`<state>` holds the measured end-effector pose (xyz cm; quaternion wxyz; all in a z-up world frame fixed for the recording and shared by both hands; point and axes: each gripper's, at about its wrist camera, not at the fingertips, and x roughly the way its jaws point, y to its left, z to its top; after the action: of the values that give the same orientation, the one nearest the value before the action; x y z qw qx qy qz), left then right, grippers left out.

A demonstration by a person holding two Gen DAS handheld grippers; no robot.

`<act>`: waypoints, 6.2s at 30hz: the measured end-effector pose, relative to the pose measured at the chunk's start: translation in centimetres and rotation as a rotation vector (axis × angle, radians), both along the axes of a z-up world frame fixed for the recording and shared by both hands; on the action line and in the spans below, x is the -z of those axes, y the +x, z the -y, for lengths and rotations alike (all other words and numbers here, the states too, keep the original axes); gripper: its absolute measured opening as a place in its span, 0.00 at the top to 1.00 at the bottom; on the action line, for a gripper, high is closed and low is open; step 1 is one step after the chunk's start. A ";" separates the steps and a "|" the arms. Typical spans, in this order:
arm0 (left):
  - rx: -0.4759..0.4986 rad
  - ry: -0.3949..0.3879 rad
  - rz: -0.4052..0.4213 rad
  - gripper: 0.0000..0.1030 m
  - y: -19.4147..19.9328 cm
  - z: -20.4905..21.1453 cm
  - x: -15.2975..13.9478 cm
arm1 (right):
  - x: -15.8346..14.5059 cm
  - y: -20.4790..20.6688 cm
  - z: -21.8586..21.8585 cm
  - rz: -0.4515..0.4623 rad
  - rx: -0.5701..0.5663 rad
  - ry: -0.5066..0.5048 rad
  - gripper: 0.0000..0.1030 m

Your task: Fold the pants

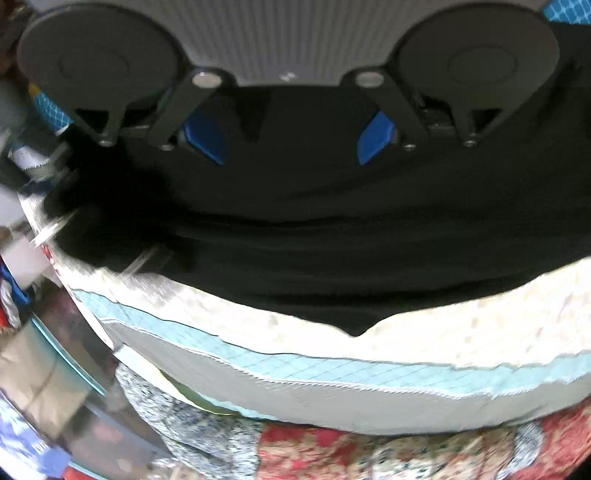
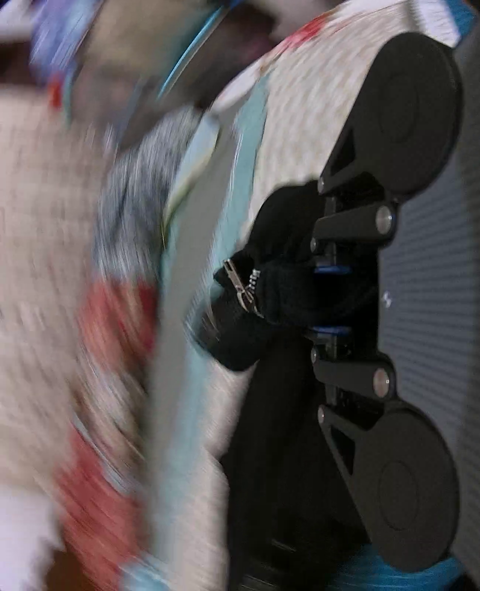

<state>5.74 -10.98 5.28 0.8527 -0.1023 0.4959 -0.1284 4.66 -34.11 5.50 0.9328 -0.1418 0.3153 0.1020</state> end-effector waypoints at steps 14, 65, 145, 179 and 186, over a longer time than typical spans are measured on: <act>0.103 -0.063 0.018 0.20 2.0 4.5 -1.0 | -3.7 -5.1 2.8 0.068 0.020 0.141 0.38; -0.527 -0.260 0.071 0.00 -8.1 -29.2 2.8 | -0.9 1.6 -26.0 -0.368 -0.059 0.648 0.71; -0.017 0.142 0.032 0.40 -1.1 -5.2 3.6 | 2.9 0.4 -10.2 -0.144 0.266 0.571 0.70; 0.407 -0.028 0.018 0.03 6.2 13.2 -7.7 | -2.2 -3.8 -5.2 0.132 0.330 0.400 0.84; 0.445 0.199 0.074 0.58 5.0 16.7 -4.9 | -1.5 -4.5 -3.9 0.128 0.343 0.425 0.84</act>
<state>10.70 -27.70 10.22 0.8268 0.0989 0.4849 -0.2673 0.14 -30.19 6.97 0.9632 0.1065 0.2469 -0.0028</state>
